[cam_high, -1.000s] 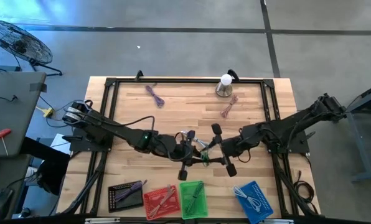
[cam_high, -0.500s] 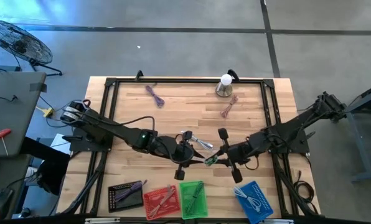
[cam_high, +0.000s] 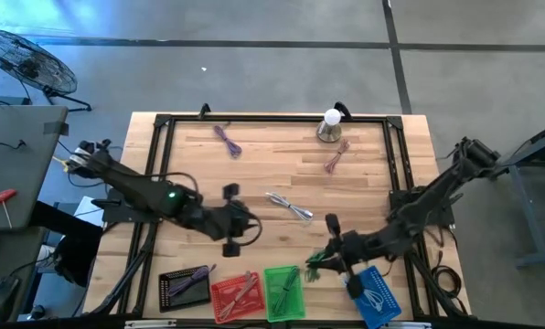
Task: Pick & Place USB Port
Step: Put the green charger cable into the green bin
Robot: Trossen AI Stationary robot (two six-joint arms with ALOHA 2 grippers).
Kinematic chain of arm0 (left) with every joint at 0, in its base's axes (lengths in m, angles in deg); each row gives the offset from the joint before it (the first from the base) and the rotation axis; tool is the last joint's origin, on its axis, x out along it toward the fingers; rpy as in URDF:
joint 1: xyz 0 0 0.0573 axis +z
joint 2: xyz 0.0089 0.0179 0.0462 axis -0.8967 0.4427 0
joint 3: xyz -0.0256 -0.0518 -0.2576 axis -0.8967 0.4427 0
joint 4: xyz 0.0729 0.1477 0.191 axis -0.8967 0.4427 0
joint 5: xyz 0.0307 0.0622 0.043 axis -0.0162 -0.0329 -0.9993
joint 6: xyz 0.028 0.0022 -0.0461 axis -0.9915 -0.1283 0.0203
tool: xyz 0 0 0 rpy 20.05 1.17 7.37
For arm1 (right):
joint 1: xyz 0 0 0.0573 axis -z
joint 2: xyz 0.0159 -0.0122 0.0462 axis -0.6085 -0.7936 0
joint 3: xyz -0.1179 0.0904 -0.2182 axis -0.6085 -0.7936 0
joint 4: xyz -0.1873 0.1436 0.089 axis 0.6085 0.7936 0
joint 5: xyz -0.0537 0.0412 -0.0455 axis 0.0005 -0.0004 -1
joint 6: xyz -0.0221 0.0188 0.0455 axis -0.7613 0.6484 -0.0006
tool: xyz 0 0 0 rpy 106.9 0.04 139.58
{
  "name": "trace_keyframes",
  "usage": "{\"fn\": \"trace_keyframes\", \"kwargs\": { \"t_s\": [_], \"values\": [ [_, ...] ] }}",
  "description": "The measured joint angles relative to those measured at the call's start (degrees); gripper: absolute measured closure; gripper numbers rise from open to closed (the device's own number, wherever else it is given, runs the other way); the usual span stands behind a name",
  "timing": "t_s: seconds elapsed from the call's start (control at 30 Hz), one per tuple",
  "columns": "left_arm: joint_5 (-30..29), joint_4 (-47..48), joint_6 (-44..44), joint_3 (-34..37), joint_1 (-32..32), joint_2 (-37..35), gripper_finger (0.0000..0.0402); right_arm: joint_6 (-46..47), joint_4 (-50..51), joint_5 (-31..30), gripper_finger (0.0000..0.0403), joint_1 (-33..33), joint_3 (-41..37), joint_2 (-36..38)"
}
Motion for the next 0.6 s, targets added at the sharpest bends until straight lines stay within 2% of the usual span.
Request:
{"fn": "trace_keyframes", "kwargs": {
  "t_s": [0.17,0.33,0.47,0.6],
  "values": [
    [-8.36,11.12,10.49,-0.04,-4.62,-2.66,0.0321,5.58,-7.75,-0.27,0.0395,-0.17,0.00,-8.18],
    [-12.45,16.93,15.97,0.00,-7.72,-3.50,0.0321,10.84,-13.64,-2.72,0.0395,-0.52,1.40,-16.95],
    [-13.02,18.26,16.04,0.01,-8.11,-3.50,0.0321,13.35,-11.22,-6.57,0.0395,-1.69,7.05,-23.72],
    [-11.99,18.24,15.95,0.02,-7.96,-3.50,0.0321,18.06,-0.74,-10.95,0.0395,-2.49,14.43,-28.79]
  ]
}}
